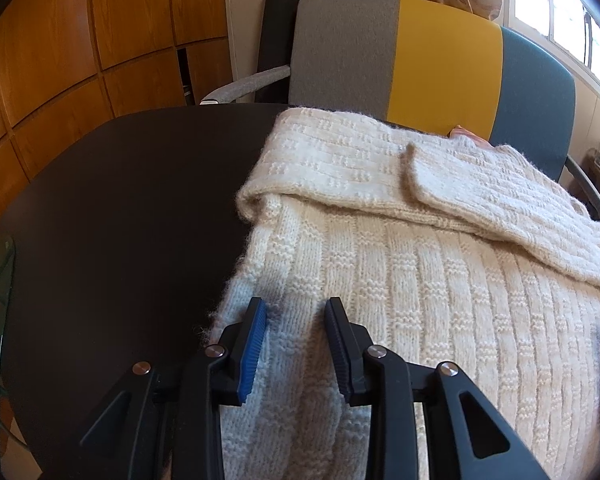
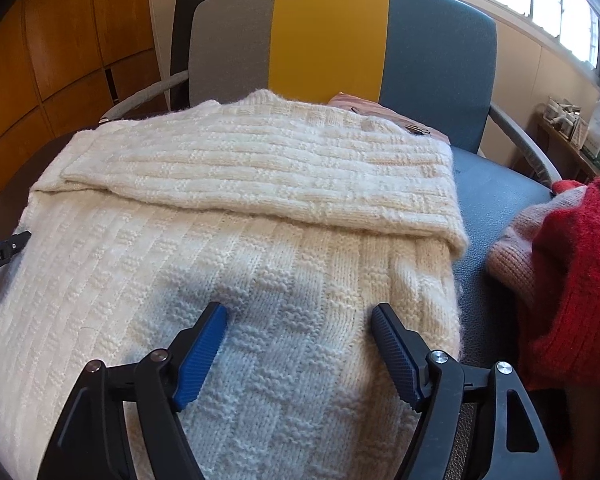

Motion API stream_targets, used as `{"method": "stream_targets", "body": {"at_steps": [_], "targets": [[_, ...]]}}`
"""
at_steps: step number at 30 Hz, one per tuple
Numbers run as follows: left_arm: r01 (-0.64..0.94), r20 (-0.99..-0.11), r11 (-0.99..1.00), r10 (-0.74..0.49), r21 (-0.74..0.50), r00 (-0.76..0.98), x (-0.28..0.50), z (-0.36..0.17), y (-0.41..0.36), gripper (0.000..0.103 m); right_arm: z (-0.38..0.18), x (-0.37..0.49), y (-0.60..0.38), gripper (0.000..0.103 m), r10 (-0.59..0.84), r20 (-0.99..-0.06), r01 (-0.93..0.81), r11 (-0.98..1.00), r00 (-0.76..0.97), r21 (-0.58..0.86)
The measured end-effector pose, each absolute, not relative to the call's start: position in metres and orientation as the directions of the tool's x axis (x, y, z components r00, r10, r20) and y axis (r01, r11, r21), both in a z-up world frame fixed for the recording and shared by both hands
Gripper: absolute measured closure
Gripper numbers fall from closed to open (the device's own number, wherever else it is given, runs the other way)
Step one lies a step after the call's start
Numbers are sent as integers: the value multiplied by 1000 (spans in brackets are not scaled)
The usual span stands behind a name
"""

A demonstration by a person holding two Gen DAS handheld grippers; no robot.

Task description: Fold clothes

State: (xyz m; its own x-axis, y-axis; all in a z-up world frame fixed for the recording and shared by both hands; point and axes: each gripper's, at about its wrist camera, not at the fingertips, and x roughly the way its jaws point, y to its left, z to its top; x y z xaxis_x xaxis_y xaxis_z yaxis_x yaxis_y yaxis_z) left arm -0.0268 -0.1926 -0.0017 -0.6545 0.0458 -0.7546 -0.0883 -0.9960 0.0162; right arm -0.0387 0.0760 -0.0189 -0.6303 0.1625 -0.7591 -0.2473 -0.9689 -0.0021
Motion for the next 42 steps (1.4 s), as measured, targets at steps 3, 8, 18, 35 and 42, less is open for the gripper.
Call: {"method": "stream_targets", "body": {"at_steps": [3,8,18,35,42], "targets": [[-89,-755,-996,51,10,-654,-29,-2,-194,72,-19,-39,77,26,164,-759,-249,-969,-630,-3],[-89,-753,-996,49,12,-656,-32,-2,-194,72,-19,-40,77,26,167,-759,-250,-968,-629,-6],[-107,-756,-993,112,-56,-645,-37,1,-202,72,-14,-37,81,25,136,-763,-249,-968,-632,34],[-242,-657,-800,592,-550,-466,42,-6,-349,68,16,134,95,46,-113,-751,-232,-912,-651,339],[-313,-575,-689,721,-654,-386,68,-17,-353,63,-13,169,89,54,-215,-749,-234,-865,-627,444]]}}
